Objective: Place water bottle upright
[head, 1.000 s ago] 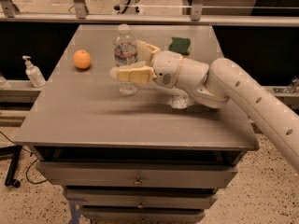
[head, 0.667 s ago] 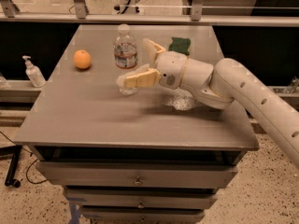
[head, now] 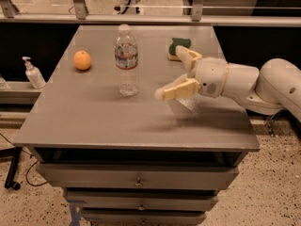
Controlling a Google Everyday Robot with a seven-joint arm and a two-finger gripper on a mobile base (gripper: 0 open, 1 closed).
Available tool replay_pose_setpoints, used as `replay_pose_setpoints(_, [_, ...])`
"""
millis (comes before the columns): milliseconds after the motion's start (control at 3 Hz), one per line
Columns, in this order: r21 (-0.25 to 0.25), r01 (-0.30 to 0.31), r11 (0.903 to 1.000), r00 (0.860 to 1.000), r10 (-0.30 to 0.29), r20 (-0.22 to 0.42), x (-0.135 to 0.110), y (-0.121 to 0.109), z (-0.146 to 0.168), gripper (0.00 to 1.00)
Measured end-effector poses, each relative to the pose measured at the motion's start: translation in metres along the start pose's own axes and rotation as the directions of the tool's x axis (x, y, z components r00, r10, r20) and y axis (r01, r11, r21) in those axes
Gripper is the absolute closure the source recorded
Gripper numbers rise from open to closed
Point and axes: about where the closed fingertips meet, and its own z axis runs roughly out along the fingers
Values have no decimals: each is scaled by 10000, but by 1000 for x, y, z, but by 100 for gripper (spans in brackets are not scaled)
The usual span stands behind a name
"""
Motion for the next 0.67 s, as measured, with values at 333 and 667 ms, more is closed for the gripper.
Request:
replay_pose_setpoints(333, [751, -219, 9969, 9974, 270, -673, 13, 7, -59, 0])
replay_pose_setpoints(667, [1002, -220, 9947, 9972, 289, -685, 14, 5, -73, 0])
